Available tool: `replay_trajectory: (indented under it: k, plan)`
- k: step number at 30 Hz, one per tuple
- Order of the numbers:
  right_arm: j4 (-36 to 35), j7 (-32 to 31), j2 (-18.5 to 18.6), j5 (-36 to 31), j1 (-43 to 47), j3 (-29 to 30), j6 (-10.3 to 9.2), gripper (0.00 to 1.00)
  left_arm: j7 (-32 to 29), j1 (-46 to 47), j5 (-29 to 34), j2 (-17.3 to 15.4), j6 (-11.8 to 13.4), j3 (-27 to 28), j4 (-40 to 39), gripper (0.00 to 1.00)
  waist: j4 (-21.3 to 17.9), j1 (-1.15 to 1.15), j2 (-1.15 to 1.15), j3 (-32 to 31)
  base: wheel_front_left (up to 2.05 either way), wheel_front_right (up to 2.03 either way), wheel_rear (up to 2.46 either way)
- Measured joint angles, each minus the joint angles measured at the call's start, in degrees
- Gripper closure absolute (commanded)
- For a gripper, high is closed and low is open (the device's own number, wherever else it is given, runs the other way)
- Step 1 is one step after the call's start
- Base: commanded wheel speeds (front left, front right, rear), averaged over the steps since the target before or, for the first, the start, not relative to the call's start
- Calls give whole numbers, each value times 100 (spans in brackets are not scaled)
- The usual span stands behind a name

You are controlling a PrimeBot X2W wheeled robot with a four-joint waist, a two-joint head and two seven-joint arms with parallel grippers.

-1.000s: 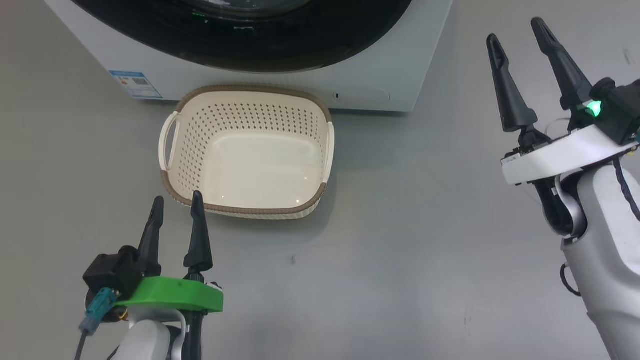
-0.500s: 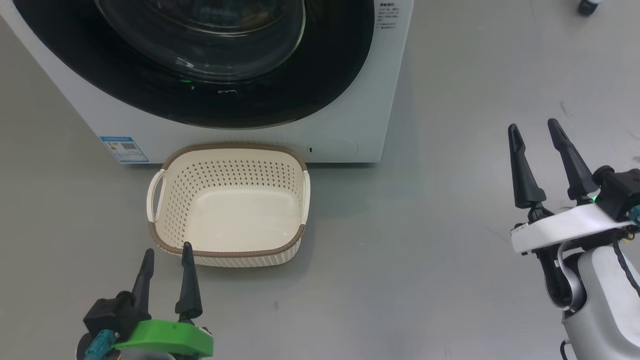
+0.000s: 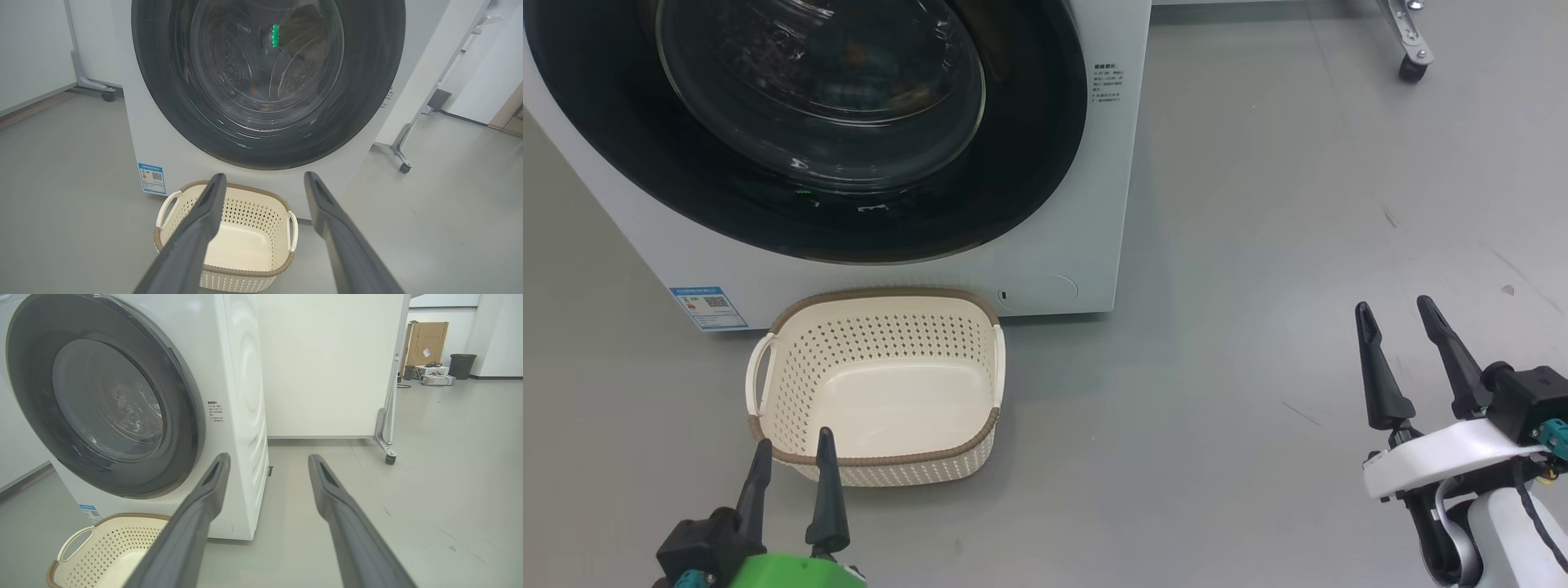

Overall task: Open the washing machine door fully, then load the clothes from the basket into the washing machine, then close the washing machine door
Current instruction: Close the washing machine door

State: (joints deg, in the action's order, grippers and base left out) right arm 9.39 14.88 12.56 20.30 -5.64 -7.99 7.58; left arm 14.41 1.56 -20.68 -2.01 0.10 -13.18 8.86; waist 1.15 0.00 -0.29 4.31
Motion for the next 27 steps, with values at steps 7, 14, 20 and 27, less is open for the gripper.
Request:
replay_trajectory:
  k: [7,14,20,27]
  plan:
    - [8,0,-24,-62,289,244,0,0,0,-123,10,-1,-1,20,-52,0,-47,0,0,-104,0,0,0]
    - [23,0,-156,-116,453,438,0,0,0,-195,168,-2,-1,45,-100,0,-59,0,0,-155,0,0,0]
    - [21,0,-223,-174,653,548,0,0,0,-246,191,-2,-1,92,-115,0,-71,0,0,-211,0,0,0]
    - [8,-1,-281,-219,779,599,0,0,0,-340,226,-3,-1,135,-148,0,-68,0,0,-232,0,0,0]
